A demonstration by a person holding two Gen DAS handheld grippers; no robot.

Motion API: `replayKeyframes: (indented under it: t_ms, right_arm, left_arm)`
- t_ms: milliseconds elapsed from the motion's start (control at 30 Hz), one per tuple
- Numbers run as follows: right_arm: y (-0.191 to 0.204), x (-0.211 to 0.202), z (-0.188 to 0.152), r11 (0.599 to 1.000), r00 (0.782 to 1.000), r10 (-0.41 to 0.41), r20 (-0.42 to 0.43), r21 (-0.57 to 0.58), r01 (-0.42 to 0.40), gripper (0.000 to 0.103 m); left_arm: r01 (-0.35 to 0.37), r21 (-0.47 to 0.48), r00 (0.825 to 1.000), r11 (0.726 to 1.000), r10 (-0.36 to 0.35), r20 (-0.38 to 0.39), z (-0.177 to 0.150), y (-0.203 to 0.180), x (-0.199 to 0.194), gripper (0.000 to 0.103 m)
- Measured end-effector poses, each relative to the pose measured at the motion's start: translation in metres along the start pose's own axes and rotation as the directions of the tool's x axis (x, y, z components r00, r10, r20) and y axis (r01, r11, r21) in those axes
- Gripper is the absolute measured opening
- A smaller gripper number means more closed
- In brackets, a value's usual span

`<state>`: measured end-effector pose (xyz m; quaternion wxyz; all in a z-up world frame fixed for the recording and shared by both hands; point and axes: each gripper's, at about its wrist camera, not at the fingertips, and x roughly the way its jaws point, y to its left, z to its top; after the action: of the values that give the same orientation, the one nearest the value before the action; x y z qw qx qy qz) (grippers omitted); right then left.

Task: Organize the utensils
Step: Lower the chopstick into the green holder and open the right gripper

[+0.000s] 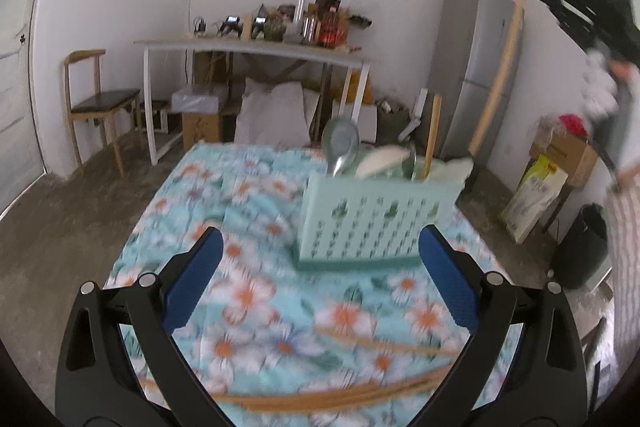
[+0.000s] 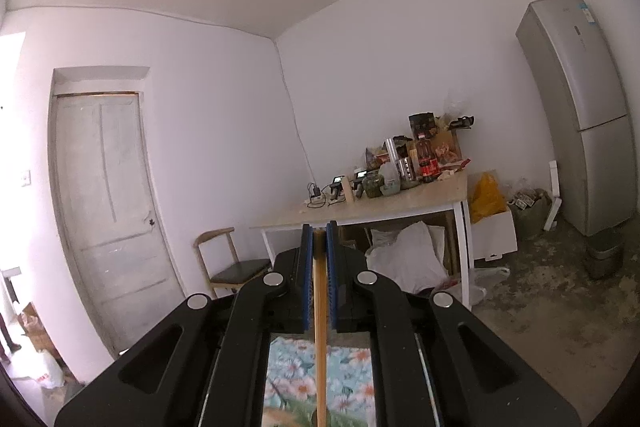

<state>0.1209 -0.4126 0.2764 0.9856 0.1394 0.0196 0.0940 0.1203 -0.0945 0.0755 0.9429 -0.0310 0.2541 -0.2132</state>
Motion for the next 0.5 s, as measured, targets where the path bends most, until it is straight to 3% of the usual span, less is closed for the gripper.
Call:
replayKeyframes:
  t_ms: [233, 400, 467, 500]
  right_arm:
    - [-0.01, 0.055, -0.039, 0.997, 0.995, -0.075, -0.06, -0.022, 0.074, 0.007]
    - [-0.02, 0.077, -0.093, 0.997, 0.972, -0.072, -0.221, -0.006, 0.073, 0.011]
    - [-0.023, 0.073, -0.103, 0.998, 0.966, -0.064, -0.25, 0.004, 0.067, 0.048]
    - [-0.023, 0.07, -0.104, 0.998, 0.967, -0.063, -0.247, 0.01, 0.068, 0.05]
  left_arm:
    - [-0.024, -0.018, 0.999, 1.0, 0.024, -0.023, -0.018, 0.013, -0.01, 0.095]
    - [-0.024, -0.032, 0.999, 0.999, 0.023, -0.033, -0.024, 0.016, -0.009, 0.095]
    - [-0.019, -0.035, 0.999, 0.999, 0.018, -0.038, -0.026, 0.017, -0.007, 0.095]
    - [-0.018, -0.035, 0.999, 0.999, 0.017, -0.04, -0.026, 0.017, -0.006, 0.095]
